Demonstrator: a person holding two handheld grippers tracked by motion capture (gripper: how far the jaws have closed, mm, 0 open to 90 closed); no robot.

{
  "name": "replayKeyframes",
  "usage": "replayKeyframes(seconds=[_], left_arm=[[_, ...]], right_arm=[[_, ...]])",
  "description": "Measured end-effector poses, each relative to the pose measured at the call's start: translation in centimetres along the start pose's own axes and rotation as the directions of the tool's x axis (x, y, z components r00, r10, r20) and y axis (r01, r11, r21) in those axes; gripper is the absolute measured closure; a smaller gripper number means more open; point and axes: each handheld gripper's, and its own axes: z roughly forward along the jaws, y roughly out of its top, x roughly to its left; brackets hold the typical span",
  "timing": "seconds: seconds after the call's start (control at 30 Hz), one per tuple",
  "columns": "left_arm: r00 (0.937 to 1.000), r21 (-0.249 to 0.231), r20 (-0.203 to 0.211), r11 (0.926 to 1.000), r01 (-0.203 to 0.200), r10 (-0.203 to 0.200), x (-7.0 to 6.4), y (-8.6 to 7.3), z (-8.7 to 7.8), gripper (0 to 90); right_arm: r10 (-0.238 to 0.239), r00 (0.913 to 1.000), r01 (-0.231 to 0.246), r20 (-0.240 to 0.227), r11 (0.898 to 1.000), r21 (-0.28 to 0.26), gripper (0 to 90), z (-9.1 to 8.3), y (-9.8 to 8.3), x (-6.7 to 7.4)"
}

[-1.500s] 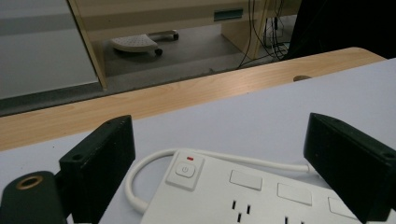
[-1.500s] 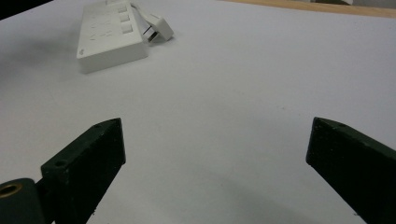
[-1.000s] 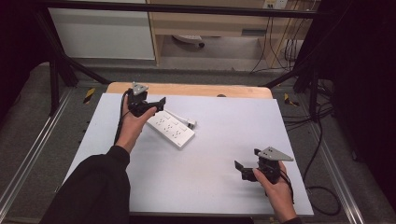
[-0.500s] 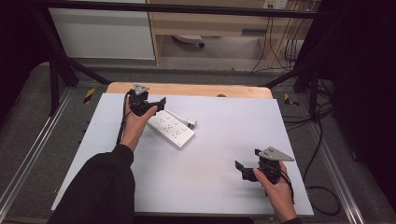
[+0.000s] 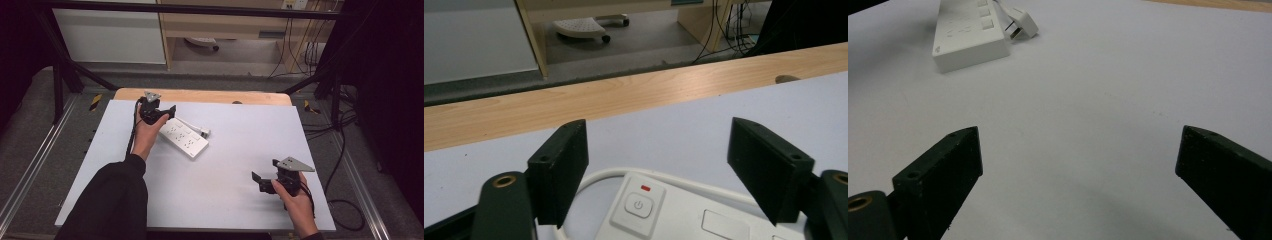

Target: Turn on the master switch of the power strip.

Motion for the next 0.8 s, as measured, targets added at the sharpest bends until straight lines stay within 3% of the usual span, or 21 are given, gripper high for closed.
replayKeyframes(seconds=[0.23, 0.4, 0.63, 0.8], left_arm=[[1.0, 0.02, 0.001, 0.9998, -0.01, 0.01, 0.0, -0.32, 0.45, 41.3], [0.9999, 0.025, 0.01, 0.9996, 0.01, -0.011, 0.28, -0.4, 0.51, 53.7], [0.9999, 0.034, 0.014, 0.9994, -0.005, 0.004, 0.49, -0.57, 0.64, 68.7], [0.9996, 0.038, 0.027, 0.9992, 0.01, -0.011, 0.95, -0.75, 0.79, 78.2]], right_arm=[[-0.001, 1.0, 0.001, -0.004, 1.0, 0.007, 5.1, 0.1, 0.0, 0.13], [0.0, 1.0, 0.0, -0.005, 1.0, 0.009, 5.1, 0.11, 0.0, 0.1], [0.003, 1.0, -0.003, -0.005, 1.0, 0.008, 5.1, 0.11, 0.02, 0.09], [0.006, 0.9999, -0.006, -0.008, 1.0, 0.005, 5.1, 0.09, 0.04, 0.09]])
